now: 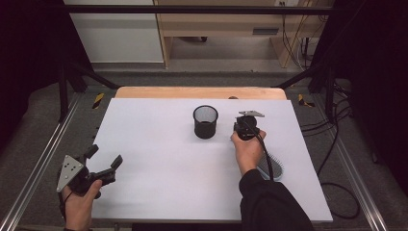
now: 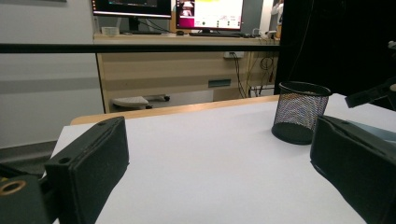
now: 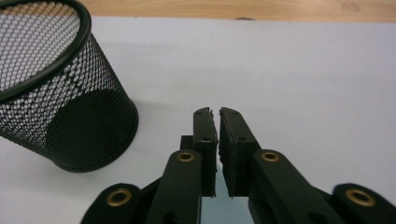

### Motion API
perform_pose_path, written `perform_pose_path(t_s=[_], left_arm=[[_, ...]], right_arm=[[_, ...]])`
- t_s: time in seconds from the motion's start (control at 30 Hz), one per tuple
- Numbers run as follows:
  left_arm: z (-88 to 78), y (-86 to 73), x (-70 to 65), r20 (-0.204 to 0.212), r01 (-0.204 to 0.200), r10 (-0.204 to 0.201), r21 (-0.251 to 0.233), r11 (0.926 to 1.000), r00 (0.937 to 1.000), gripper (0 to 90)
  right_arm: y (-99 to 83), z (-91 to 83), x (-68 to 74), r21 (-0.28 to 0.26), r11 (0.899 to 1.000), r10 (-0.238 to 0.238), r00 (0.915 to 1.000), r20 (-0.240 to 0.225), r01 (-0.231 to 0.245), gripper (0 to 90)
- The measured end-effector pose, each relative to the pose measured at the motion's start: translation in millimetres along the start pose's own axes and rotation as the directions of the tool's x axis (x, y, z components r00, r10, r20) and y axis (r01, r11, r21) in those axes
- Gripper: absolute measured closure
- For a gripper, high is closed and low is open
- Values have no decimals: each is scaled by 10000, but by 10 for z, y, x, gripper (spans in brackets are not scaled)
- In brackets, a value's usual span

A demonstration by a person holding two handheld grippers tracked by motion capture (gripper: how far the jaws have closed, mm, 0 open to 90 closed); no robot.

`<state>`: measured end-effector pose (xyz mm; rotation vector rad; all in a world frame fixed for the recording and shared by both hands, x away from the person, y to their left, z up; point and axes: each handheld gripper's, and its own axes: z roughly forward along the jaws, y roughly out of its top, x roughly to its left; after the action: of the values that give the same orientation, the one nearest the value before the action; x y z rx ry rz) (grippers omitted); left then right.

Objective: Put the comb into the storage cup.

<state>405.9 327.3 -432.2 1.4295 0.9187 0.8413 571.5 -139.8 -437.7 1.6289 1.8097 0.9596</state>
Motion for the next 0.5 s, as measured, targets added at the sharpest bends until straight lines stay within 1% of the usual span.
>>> perform_pose_path(t_s=[0.1,0.17,0.23,0.3,0.37,0.43,0.5], left_arm=[[17,12,-22,41,-48,48,-10,10000,10000,46],[27,11,-32,83,-91,90,24,10000,9999,46],[33,6,-38,113,-122,122,65,9999,9999,46],[24,3,-34,110,-156,155,76,9998,9998,46],[18,3,-26,86,-97,97,16,10000,9999,46],[13,3,-14,50,-58,58,10,10000,10000,46],[13,4,-13,55,-70,70,24,10000,10000,46]], right_arm=[[-19,63,29,206,9997,-132,9999,-66,133,899],[-25,91,41,313,9994,-161,9998,-66,163,900],[-31,118,40,426,9988,-239,9997,50,237,900],[-34,142,14,488,9987,-174,9995,246,162,900],[-41,171,-33,673,9977,-59,9990,448,28,900],[-49,188,-62,836,9965,-28,9984,571,-20,900],[-58,196,-64,974,9952,44,9983,577,-100,900]])
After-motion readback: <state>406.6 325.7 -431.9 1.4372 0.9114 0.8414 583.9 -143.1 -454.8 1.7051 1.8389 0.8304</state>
